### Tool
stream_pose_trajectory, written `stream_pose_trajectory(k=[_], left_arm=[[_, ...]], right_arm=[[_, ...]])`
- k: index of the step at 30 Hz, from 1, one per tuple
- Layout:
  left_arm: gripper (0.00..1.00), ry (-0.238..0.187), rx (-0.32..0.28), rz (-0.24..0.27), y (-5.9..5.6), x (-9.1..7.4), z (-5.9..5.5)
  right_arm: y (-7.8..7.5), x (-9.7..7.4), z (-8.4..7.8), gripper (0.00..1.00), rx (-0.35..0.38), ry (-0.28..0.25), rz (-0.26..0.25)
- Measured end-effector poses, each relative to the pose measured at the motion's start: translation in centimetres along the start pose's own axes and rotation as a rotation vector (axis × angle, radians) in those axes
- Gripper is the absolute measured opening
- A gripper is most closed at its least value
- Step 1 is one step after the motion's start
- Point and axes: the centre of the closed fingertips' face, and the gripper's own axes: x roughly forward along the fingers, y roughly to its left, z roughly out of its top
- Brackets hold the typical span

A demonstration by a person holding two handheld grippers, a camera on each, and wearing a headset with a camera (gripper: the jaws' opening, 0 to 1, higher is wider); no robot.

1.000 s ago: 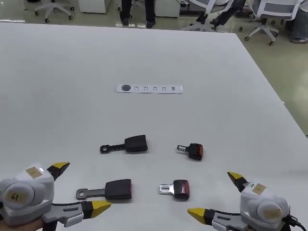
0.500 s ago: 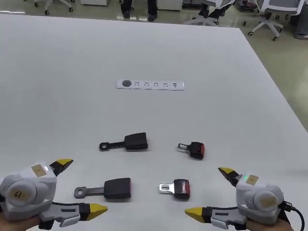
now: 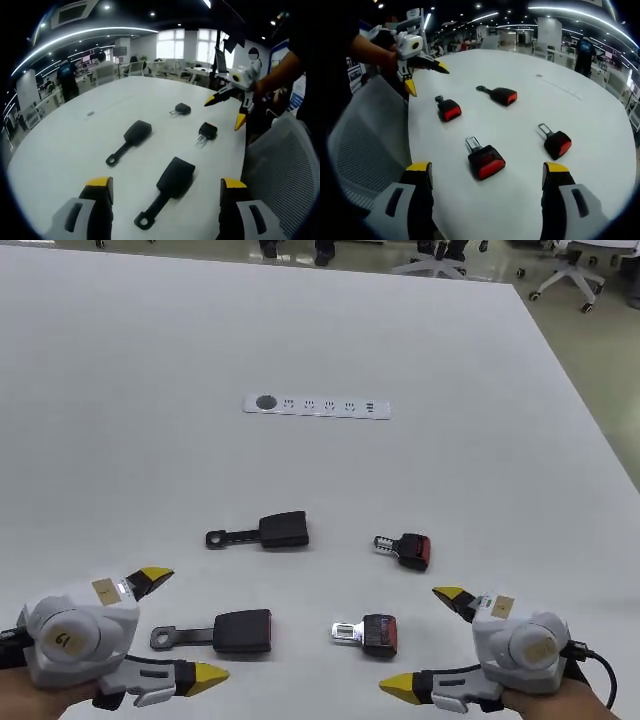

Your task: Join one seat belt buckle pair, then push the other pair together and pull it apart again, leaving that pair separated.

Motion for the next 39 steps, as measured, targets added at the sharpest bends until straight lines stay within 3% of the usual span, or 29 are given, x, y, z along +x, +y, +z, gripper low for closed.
stream_pose_trajectory(k=[4, 8, 21, 26, 28, 31, 36, 39], left_arm=[[0.90, -0.002, 0.002, -0.008, 0.0, 0.6, -0.3], [0.89, 0.036, 0.015, -0.035, -0.3, 1.3, -0.7], [0.80, 0.080, 0.064, -0.091, -0.4, 3.5, -2.0], [0.76, 0.103, 0.090, -0.128, -0.5, 4.6, -2.7], [0.76, 0.119, 0.087, -0.165, -1.0, 4.9, -3.1], [0.74, 0.146, 0.124, -0.175, -1.0, 5.4, -3.7], [0.68, 0.153, 0.142, -0.194, -1.0, 6.0, -3.7], [0.64, 0.186, 0.197, -0.210, -0.7, 6.3, -4.6]], right_arm=[[0.4, 0.3, -0.1, 0.91, -0.022, 0.028, 0.030], [0.3, 0.7, -0.2, 0.90, -0.019, 0.036, 0.049], [-0.1, 2.6, -1.2, 0.85, -0.018, 0.072, 0.120], [0.1, 3.1, -1.8, 0.82, -0.031, 0.098, 0.150], [0.2, 3.0, -1.6, 0.81, -0.039, 0.105, 0.159], [0.3, 3.3, -1.8, 0.80, -0.035, 0.113, 0.180], [0.4, 3.7, -2.0, 0.77, -0.043, 0.126, 0.199], [0.4, 3.9, -1.9, 0.75, -0.043, 0.132, 0.211]])
